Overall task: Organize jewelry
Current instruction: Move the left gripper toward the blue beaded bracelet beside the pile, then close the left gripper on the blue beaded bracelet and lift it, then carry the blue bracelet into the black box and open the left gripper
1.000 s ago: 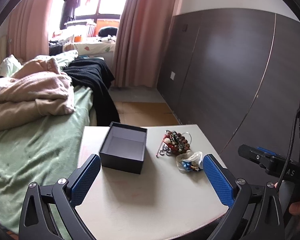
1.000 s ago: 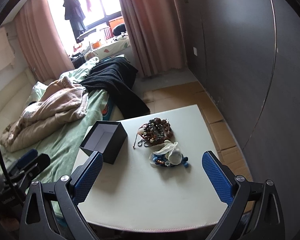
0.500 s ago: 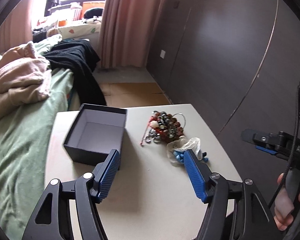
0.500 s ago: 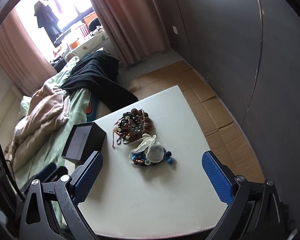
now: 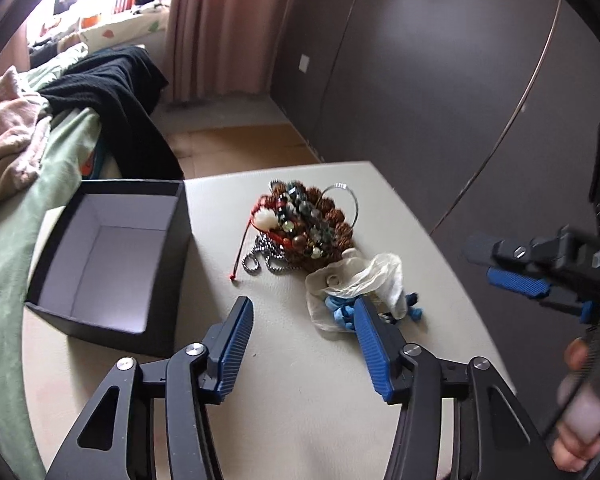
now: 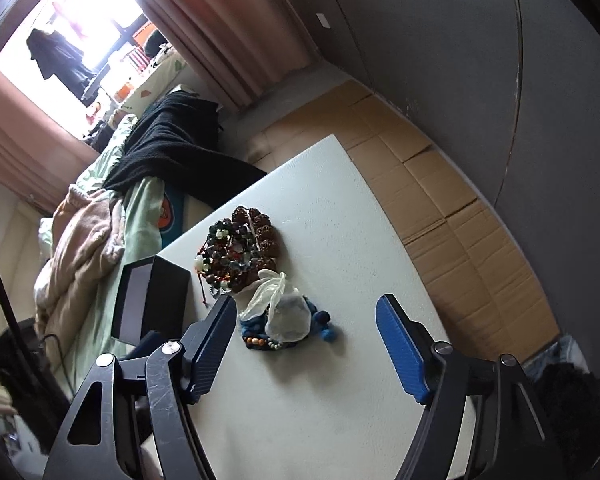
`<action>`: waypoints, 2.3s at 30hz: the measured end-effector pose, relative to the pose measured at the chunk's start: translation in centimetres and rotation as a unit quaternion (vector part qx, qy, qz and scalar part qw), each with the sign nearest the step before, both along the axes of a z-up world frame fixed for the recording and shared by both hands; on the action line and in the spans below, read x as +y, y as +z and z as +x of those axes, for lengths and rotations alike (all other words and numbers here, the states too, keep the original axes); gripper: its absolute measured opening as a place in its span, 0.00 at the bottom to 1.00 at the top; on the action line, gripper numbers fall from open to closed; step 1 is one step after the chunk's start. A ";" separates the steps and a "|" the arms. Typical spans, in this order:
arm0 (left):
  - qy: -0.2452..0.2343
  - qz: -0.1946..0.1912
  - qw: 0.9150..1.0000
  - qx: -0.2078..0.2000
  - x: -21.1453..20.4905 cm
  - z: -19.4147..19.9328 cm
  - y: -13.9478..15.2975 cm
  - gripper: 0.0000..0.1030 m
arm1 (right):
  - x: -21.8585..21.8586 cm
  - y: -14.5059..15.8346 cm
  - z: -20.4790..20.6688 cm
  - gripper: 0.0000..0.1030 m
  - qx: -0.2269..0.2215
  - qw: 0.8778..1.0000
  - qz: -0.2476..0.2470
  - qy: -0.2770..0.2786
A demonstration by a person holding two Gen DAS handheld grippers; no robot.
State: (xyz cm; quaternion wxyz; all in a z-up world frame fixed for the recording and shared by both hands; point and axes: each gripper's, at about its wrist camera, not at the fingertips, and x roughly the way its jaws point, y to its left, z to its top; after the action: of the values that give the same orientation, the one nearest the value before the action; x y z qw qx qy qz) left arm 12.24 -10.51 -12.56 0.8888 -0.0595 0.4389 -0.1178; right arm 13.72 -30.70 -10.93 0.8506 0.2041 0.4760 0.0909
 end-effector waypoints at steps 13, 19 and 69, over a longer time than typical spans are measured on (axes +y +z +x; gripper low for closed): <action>-0.026 -0.003 0.999 0.031 -2.2 1.8 -2.6 0.47 | -0.4 -1.6 1.6 0.58 0.026 0.999 0.024 -0.008; -0.027 -0.002 0.998 0.051 -3.3 2.7 -3.9 0.47 | -0.9 -2.1 1.6 0.58 0.033 0.999 0.031 -0.012; 0.083 -0.126 0.986 -0.071 12.1 -4.1 6.4 0.11 | 7.9 1.6 1.9 0.03 -0.044 0.979 0.191 0.047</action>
State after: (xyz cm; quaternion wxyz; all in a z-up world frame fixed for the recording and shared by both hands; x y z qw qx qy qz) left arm 8.10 1.63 -6.14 0.9097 -0.1984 0.3501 -0.1022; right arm 15.65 -22.83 -9.35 0.8107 0.3361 0.4211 0.2292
